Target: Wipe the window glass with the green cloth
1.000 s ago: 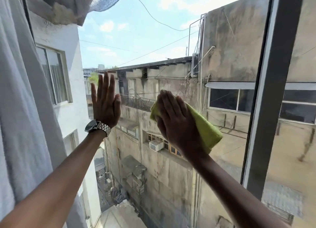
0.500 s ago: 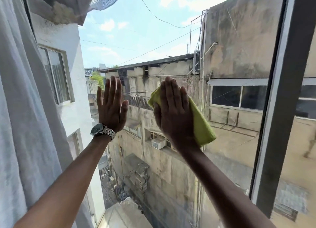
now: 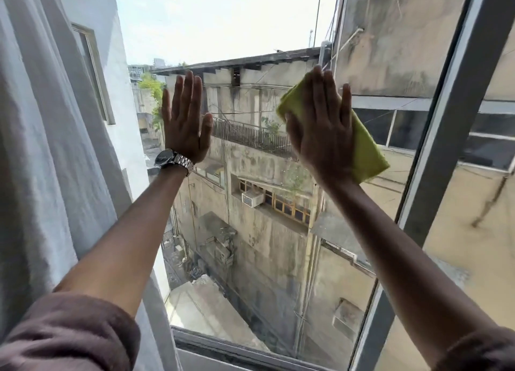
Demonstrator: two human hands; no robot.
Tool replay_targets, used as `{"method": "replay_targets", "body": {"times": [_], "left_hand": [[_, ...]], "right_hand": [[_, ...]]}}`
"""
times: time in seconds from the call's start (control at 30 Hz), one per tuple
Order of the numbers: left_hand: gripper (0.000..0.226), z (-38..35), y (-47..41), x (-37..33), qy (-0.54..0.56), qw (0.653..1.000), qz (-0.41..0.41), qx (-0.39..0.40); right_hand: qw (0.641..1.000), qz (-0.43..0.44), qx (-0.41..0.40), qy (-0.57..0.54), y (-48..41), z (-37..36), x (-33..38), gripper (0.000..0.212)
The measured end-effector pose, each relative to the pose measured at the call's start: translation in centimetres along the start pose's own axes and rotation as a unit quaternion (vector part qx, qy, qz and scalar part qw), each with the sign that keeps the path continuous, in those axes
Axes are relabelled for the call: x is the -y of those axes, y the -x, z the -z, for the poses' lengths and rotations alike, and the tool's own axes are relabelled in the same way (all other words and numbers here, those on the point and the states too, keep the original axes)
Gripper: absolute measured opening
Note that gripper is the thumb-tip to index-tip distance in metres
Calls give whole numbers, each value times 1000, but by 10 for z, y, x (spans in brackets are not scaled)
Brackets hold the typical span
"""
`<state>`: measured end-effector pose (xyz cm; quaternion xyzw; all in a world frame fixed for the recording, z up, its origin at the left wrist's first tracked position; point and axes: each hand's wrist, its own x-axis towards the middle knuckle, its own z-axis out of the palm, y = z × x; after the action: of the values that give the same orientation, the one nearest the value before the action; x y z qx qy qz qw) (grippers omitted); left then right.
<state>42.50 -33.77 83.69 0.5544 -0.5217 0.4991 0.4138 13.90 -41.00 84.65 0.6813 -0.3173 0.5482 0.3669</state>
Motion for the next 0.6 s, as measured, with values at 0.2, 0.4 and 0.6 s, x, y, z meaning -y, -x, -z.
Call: {"method": "replay_targets", "body": {"times": [0.2, 0.4, 0.6], "left_hand": [[63, -4, 3, 4, 8, 1000, -8, -13], [65, -3, 1, 4, 9, 1000, -5, -3], [64, -2, 3, 4, 12, 1000, -3, 0]], "right_hand": [[998, -33, 13, -50, 27, -17, 71, 63], [977, -174, 111, -58, 176, -19, 112, 67], [982, -167, 72, -55, 118, -18, 117, 74]]}}
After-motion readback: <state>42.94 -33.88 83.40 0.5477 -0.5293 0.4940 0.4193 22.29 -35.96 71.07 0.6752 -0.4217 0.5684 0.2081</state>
